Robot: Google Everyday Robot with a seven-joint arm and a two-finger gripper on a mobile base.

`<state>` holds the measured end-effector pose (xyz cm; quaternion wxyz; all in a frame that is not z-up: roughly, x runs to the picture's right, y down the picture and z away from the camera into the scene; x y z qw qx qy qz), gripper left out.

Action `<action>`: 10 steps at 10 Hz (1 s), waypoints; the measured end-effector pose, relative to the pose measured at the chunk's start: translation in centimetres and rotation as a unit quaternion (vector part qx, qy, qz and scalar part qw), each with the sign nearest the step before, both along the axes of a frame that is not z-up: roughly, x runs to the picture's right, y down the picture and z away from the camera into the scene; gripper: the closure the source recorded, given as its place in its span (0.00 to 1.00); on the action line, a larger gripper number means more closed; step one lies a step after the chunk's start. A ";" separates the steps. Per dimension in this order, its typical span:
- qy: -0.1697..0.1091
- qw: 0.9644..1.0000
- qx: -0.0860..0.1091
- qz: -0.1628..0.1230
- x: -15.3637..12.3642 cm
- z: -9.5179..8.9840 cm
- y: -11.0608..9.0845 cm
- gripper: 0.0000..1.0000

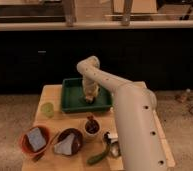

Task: Wipe tray with eraser

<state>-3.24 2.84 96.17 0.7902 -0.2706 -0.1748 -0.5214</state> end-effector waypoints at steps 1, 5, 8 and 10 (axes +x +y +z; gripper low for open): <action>-0.003 1.000 0.000 -0.002 -0.9 0.2 0.0 0.95; -0.039 0.999 -0.017 -0.034 -4.0 0.2 1.8 0.95; -0.058 0.997 -0.022 -0.042 -4.0 -1.2 3.0 0.95; -0.054 0.997 -0.020 -0.043 -2.5 -1.8 3.0 0.95</action>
